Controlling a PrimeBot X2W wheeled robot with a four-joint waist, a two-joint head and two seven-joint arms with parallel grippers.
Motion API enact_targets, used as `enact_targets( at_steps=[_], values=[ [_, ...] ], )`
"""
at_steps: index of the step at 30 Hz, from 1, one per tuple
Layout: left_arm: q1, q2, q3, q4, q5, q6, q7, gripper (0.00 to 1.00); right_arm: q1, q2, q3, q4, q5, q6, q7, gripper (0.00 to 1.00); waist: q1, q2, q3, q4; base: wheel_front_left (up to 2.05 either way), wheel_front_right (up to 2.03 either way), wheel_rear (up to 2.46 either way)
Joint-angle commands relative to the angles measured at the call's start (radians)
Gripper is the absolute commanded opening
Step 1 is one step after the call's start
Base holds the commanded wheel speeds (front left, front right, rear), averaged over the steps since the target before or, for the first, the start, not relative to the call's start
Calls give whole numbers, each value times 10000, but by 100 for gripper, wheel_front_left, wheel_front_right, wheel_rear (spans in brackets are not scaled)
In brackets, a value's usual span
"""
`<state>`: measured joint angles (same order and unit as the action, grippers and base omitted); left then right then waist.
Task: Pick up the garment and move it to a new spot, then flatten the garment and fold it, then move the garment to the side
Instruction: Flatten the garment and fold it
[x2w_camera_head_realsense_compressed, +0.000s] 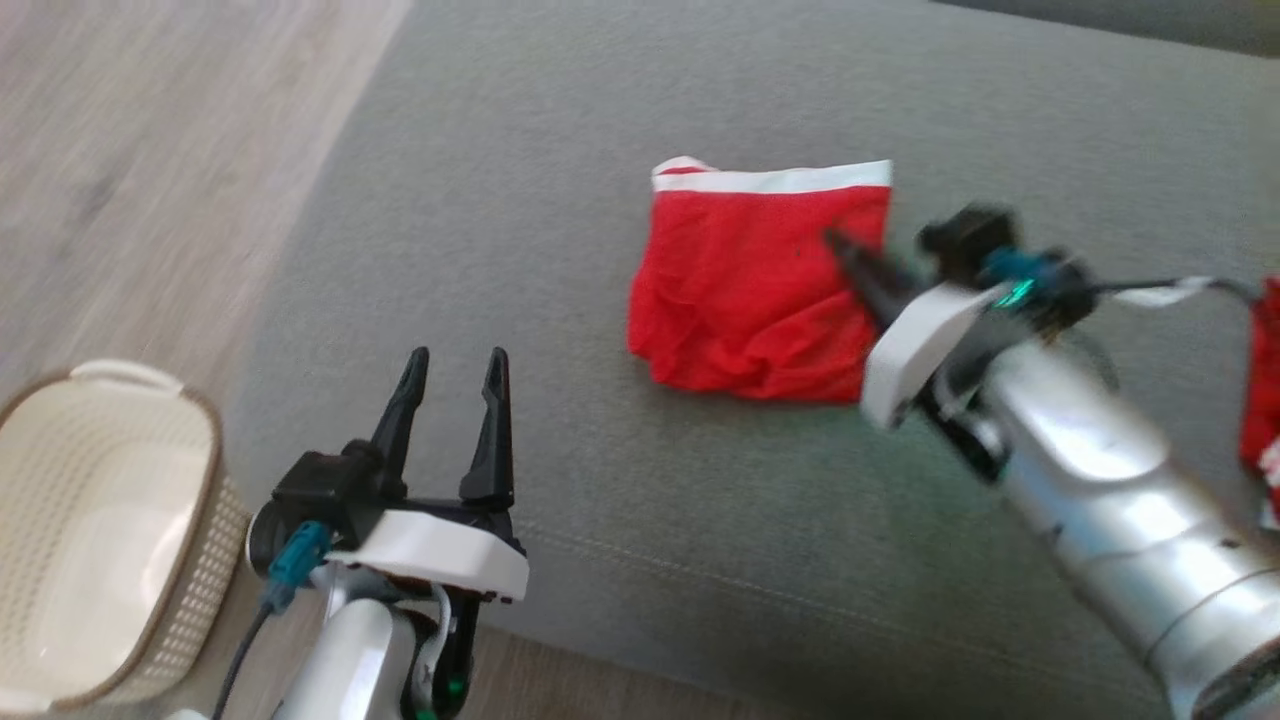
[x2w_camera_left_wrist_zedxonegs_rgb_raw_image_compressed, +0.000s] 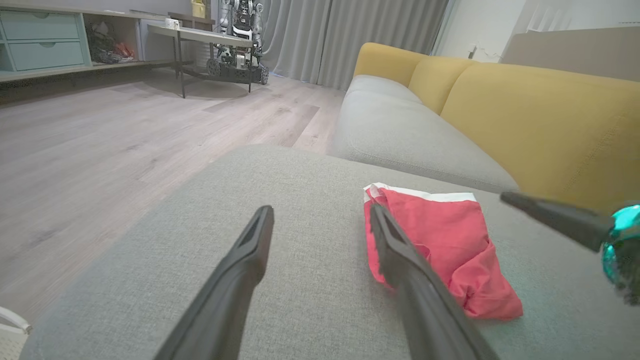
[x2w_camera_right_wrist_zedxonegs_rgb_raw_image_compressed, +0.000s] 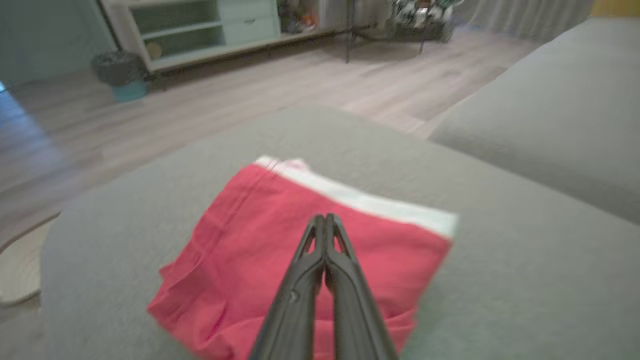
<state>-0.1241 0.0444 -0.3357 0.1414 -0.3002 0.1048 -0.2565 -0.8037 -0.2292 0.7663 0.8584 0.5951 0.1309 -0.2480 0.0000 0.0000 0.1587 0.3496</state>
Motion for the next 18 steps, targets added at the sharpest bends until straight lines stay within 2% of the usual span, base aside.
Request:
enact_targets(
  at_steps=[1,5,10,14,18],
  values=[
    [-145,58,396,-352,95,-36,-53,100,102,-7,-398,-462,-322,-2,-131,0,0,0,-203,-327,0,0,0],
    [-92,58,579,-406,195,-86,-53,100,1215,0,-2648,-1574,-1850,-2,-134,0,0,0,-376,-840,0,0,0],
    [-102,58,676,-520,261,-157,-53,100,3005,656,-5101,-3205,-3701,-2,-135,0,0,0,-446,-1403,0,0,0],
    [-87,58,729,-572,319,-216,-53,100,4216,1247,-6260,-4455,-4835,-2,-136,0,0,0,-437,-1757,0,0,0],
    [-55,58,806,-623,322,-220,-53,100,5077,1601,-6861,-5549,-5520,-2,-136,0,0,0,-382,-2037,0,0,0]
  ],
)
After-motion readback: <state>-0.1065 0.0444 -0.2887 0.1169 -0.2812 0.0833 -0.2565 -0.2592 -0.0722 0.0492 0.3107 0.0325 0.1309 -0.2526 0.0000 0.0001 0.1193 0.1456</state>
